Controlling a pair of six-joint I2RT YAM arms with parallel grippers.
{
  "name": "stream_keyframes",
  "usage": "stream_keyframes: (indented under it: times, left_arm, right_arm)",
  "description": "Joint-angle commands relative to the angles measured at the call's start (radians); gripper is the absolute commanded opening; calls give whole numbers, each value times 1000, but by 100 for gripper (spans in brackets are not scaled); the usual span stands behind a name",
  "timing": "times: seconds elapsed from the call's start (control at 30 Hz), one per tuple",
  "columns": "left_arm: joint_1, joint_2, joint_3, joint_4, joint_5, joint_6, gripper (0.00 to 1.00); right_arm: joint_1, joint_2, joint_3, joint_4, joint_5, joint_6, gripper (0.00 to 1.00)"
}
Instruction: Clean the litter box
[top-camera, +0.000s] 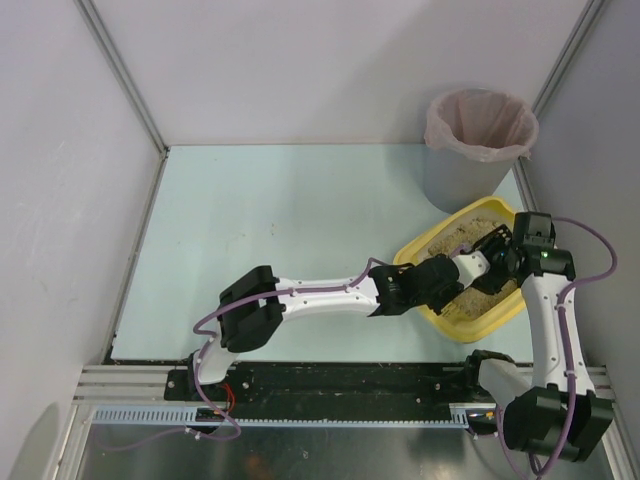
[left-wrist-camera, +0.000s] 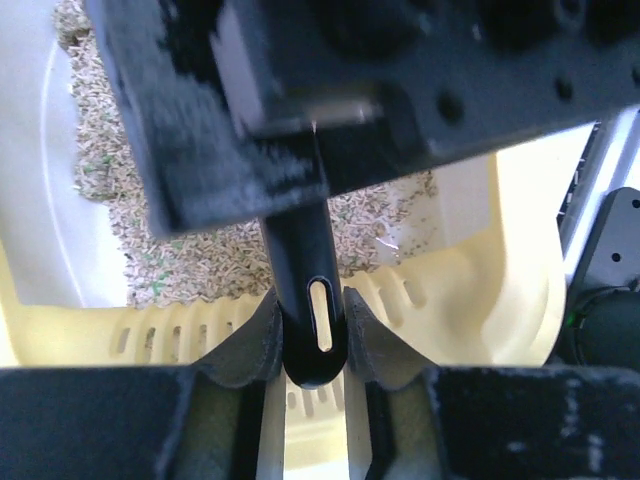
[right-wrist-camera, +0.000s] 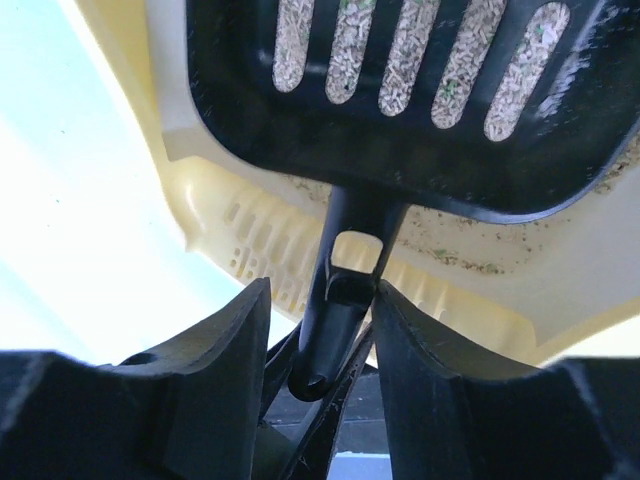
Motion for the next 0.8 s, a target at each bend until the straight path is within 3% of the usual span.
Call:
stream_keyframes:
  times: [0.0, 0.33, 0.5, 0.63, 0.77]
  left_arm:
    - [-3, -29, 47, 20, 68, -60, 0]
    - [1, -9, 43, 15, 32, -94, 0]
    - [1, -27, 34, 18, 40, -108, 0]
    - [1, -58, 31, 17, 68, -82, 19]
    - [1, -110, 0, 18, 89, -50, 35]
  right_arm:
    - [30, -69, -53, 51, 13, 71, 51]
    - [84, -177, -163, 95, 16, 187, 51]
    - [85, -169, -193, 126, 7, 195, 25]
    - [77, -136, -191, 149, -16, 186, 6]
    - [51, -120, -190, 172, -71, 172, 0]
